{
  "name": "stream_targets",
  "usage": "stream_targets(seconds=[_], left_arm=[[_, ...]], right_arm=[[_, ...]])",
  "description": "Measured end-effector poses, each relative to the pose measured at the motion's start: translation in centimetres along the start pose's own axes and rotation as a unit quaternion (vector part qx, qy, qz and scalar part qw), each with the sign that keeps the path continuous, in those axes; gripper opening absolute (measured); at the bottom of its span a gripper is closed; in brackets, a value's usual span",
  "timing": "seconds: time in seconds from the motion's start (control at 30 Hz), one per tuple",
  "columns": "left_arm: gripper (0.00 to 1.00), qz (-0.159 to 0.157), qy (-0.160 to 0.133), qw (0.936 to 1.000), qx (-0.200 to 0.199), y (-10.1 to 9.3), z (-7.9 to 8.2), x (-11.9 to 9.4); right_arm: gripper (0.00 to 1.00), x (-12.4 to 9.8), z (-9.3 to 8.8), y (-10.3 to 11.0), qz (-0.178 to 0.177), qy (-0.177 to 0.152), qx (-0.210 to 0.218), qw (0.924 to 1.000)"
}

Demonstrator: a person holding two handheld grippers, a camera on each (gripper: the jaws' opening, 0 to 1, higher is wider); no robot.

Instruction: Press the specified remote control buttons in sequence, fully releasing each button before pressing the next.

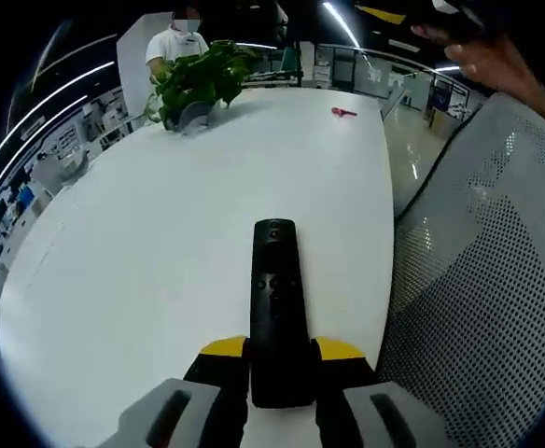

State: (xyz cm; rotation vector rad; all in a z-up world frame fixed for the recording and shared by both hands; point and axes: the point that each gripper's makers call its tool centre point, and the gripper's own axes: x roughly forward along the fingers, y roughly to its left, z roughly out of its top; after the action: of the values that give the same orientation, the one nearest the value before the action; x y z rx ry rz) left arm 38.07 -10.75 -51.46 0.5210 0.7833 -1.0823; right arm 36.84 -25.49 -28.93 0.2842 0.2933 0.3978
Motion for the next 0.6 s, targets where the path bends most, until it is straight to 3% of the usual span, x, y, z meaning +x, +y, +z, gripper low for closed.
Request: stream_targets(seconds=[0.07,0.2,0.3,0.4,0.47,0.53,0.6], left_arm=[[0.25,0.000,-0.001,1.0000,0.006,0.0,0.0,0.1],[0.25,0.002,0.001,1.0000,-0.001,0.1,0.0,0.1],[0.25,0.004,-0.001,1.0000,-0.003,0.0,0.1,0.2],[0.25,0.011,-0.005,0.9999,0.007,-0.4,0.2,0.2],[0.25,0.011,-0.008,0.9999,0.010,-0.5,0.4,0.3],[0.25,0.012,-0.011,0.9998,0.009,-0.7,0.5,0.4],[0.25,0.013,-0.014,0.9998,0.010,-0.7,0.6,0.6]], right_arm=[[0.54,-0.2,0.2,-0.8,-0.029,-0.014,-0.020,0.9993],[0.87,-0.2,0.7,-2.1,-0.083,-0.064,-0.031,0.9940],[0.97,-0.3,1.1,-2.4,-0.107,-0.088,-0.026,0.9901],[0.93,-0.3,0.2,-4.1,-0.158,-0.053,-0.022,0.9857],[0.91,-0.4,-0.1,-5.0,-0.183,-0.062,-0.026,0.9808],[0.89,-0.4,-1.5,-5.6,-0.200,-0.039,-0.046,0.9779],[0.79,-0.7,-3.0,-6.7,-0.227,0.002,-0.056,0.9723]])
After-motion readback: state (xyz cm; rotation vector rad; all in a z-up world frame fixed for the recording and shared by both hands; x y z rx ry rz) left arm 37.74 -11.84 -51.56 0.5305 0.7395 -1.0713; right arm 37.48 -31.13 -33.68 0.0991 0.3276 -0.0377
